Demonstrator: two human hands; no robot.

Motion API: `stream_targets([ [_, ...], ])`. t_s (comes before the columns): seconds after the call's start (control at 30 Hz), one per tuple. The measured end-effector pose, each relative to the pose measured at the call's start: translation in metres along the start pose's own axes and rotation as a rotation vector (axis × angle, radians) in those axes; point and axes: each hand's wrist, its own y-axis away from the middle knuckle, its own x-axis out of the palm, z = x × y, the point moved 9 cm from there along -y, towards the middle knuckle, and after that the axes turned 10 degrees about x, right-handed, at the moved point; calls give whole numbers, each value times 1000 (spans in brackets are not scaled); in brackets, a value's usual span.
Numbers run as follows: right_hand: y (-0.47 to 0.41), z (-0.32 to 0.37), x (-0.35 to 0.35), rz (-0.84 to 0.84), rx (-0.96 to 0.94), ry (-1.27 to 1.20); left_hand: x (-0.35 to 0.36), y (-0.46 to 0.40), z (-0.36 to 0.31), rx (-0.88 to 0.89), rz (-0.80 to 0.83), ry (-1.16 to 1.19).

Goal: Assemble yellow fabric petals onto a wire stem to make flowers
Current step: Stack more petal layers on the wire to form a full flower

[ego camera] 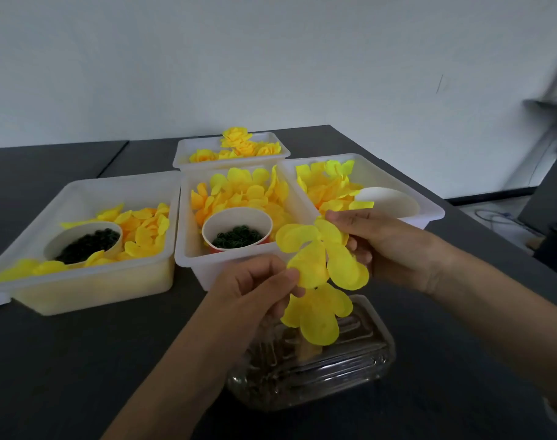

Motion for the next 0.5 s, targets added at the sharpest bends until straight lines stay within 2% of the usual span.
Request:
stream_targets([
  [0.23,10,25,10,74,-110,18,-2,9,-22,138,-31,5],
  [0.4,3,21,4,-28,-83,139,-6,13,-9,81,-104,-58],
  [0.5,-3,12,3,-7,-37,151,-7,12,-4,79,-94,-155],
])
